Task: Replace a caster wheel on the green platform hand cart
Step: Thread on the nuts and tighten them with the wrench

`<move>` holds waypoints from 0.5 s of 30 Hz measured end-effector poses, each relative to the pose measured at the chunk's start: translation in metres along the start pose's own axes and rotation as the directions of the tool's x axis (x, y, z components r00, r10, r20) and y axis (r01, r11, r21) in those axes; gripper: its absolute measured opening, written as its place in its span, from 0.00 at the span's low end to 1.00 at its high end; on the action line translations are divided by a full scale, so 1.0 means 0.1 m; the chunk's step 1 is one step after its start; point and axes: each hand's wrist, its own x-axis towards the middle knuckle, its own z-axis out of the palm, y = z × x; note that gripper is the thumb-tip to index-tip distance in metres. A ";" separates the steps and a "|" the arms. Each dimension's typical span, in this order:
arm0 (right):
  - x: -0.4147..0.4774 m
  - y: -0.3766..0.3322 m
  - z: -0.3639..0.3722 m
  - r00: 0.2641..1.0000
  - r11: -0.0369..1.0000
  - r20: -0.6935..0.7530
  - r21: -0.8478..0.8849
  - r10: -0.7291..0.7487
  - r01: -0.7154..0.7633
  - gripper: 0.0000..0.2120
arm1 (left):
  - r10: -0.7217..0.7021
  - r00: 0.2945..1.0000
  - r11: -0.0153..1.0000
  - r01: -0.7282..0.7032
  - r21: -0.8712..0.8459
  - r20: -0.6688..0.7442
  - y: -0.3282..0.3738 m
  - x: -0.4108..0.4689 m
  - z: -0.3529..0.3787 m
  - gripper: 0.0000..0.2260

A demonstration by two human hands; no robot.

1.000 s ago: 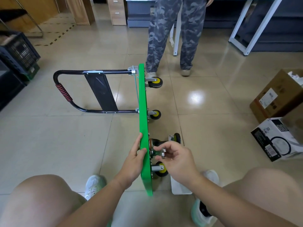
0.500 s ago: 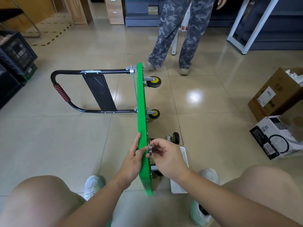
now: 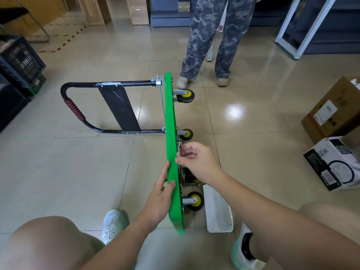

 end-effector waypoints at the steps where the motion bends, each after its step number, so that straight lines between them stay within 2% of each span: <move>1: 0.11 0.01 -0.02 0.999 0.999 -0.003 -0.008 0.050 -0.050 0.12 | 0.002 1.000 1.000 -0.002 -0.007 0.007 0.00 0.00 0.00 0.25; 4: 0.34 0.06 -0.07 0.974 0.974 0.067 0.060 0.217 -0.221 0.10 | 0.010 0.999 1.000 -0.010 -0.018 0.030 -0.03 0.03 -0.02 0.25; 6: 0.42 0.06 -0.08 0.954 0.953 0.131 0.103 0.271 -0.285 0.10 | 0.020 0.999 1.000 -0.019 -0.021 0.028 -0.03 0.05 -0.02 0.25; 12: 0.43 -0.09 -0.12 0.965 0.957 0.079 0.128 0.252 -0.260 0.08 | 0.023 0.999 0.999 -0.022 -0.030 0.036 -0.05 0.06 -0.04 0.25; 15: 0.32 -0.25 -0.24 0.981 0.972 0.027 0.130 0.193 -0.194 0.08 | 0.026 0.999 0.999 -0.025 -0.027 0.040 -0.04 0.04 -0.04 0.24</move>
